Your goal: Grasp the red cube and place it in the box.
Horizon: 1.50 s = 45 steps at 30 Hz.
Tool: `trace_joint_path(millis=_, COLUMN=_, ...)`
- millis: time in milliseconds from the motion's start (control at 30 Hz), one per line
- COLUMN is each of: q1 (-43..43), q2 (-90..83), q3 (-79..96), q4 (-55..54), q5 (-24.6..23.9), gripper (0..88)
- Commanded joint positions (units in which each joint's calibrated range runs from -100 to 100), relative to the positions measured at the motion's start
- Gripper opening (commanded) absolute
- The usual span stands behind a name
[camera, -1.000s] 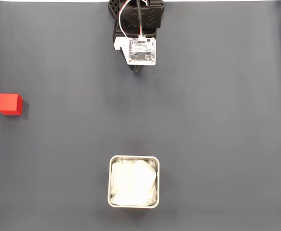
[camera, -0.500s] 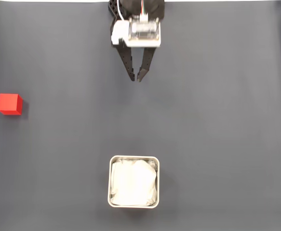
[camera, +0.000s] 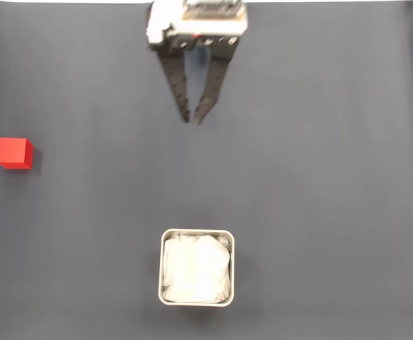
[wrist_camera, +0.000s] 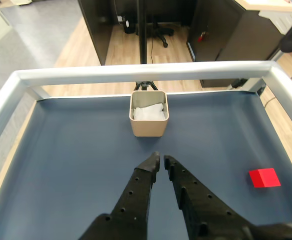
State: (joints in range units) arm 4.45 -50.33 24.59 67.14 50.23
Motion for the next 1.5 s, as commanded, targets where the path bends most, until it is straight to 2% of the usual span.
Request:
trace_joint_path(millis=0, q1=2.9, q2=3.8, q3=-6.5, q4=1.4, q5=0.3, gripper=0.0)
trace_joint_path(millis=667, q1=16.0, q2=14.8, q3=-9.6, q4=0.8, q5=0.4, gripper=0.0)
trace_joint_path(millis=1467, q1=26.3, q2=25.7, q3=-12.4, q4=-7.1, q5=0.0, gripper=0.2)
